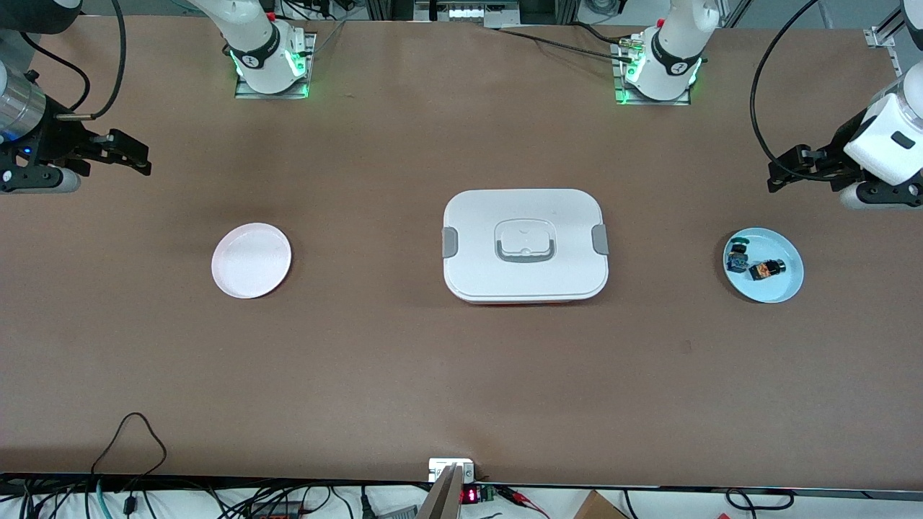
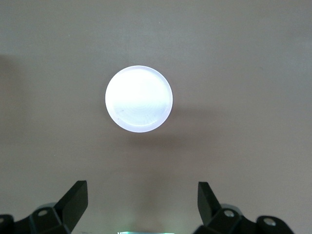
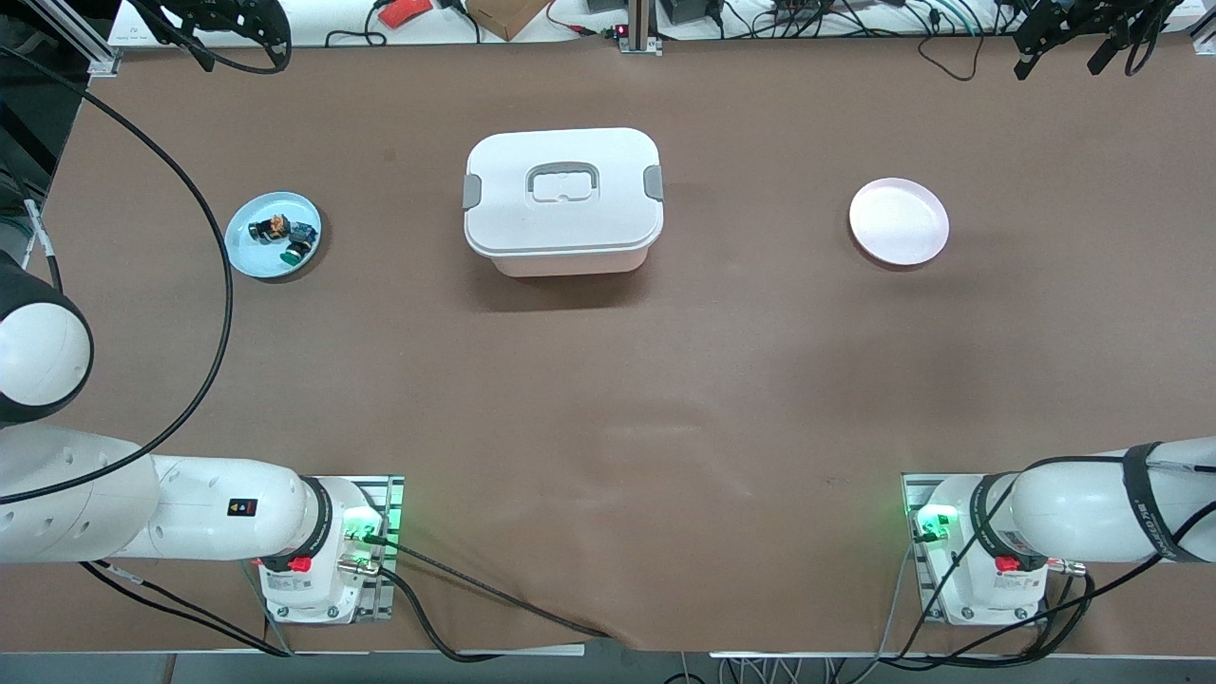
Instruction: Transfer orange switch to right arm and place
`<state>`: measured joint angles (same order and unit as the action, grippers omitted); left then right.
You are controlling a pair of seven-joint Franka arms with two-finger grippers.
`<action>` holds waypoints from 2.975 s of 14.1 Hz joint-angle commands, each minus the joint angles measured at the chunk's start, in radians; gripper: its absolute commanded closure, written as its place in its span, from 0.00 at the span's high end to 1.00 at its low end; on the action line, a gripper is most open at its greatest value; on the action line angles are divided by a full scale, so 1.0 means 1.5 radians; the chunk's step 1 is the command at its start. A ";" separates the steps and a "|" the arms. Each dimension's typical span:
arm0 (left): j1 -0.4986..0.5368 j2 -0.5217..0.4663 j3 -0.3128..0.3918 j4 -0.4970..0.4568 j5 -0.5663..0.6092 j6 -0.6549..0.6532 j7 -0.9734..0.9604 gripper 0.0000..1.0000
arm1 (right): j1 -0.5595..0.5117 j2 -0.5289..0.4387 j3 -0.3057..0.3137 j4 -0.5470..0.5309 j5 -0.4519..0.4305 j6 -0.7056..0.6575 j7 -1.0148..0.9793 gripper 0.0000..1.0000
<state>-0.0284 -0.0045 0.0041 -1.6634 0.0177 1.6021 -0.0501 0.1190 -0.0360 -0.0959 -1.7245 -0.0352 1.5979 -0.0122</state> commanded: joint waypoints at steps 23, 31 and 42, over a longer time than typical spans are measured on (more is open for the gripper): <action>0.011 0.019 0.005 0.022 -0.016 -0.017 -0.009 1.00 | -0.003 -0.012 0.003 -0.008 0.003 -0.008 0.005 1.00; 0.011 0.031 0.005 0.022 -0.014 -0.019 -0.001 1.00 | -0.006 -0.010 0.003 -0.008 0.003 -0.007 0.005 1.00; 0.051 0.136 0.005 0.009 -0.001 0.094 0.031 1.00 | -0.007 -0.010 0.002 -0.009 0.003 -0.006 0.005 1.00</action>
<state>0.0333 0.1481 0.0109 -1.6639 0.0177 1.6666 -0.0502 0.1182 -0.0360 -0.0969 -1.7246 -0.0352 1.5900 -0.0122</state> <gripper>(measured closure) 0.000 0.000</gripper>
